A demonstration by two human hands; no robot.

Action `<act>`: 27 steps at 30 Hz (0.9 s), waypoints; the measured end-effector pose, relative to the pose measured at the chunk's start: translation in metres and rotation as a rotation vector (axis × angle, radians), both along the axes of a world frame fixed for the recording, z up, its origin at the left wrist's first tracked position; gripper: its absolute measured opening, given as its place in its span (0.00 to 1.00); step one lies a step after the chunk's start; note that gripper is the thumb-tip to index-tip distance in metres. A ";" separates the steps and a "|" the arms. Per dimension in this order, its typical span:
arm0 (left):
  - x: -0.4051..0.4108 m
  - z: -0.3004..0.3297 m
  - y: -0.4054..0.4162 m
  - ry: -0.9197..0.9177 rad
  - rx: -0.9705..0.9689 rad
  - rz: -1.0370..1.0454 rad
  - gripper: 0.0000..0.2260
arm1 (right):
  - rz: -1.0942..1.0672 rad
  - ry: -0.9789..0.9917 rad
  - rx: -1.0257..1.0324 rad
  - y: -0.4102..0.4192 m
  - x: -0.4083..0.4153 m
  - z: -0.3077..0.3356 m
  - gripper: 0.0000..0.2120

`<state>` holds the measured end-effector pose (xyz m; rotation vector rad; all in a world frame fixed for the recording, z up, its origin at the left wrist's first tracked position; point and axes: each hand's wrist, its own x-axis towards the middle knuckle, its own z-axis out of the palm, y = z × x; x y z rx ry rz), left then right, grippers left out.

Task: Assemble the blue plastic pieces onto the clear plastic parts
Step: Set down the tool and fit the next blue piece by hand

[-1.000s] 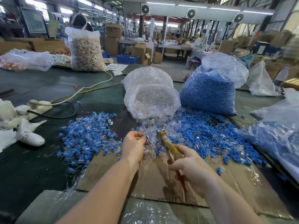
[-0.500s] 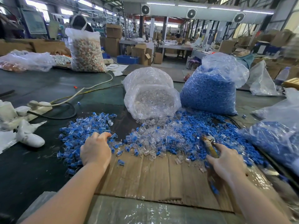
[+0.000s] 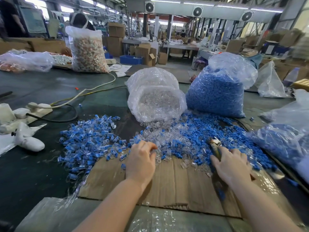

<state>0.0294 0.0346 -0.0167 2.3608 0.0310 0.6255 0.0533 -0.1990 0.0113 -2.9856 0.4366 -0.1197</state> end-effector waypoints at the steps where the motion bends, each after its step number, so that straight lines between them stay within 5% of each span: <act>1: -0.001 -0.003 -0.007 0.014 0.003 -0.022 0.07 | 0.014 -0.037 -0.019 0.004 -0.001 0.001 0.24; 6: -0.003 -0.013 -0.029 0.053 0.004 -0.090 0.08 | 0.180 -0.309 -0.022 0.029 -0.012 -0.004 0.16; 27: -0.008 -0.018 -0.026 0.036 -0.003 -0.140 0.08 | 0.348 -0.354 0.213 0.068 -0.011 -0.021 0.08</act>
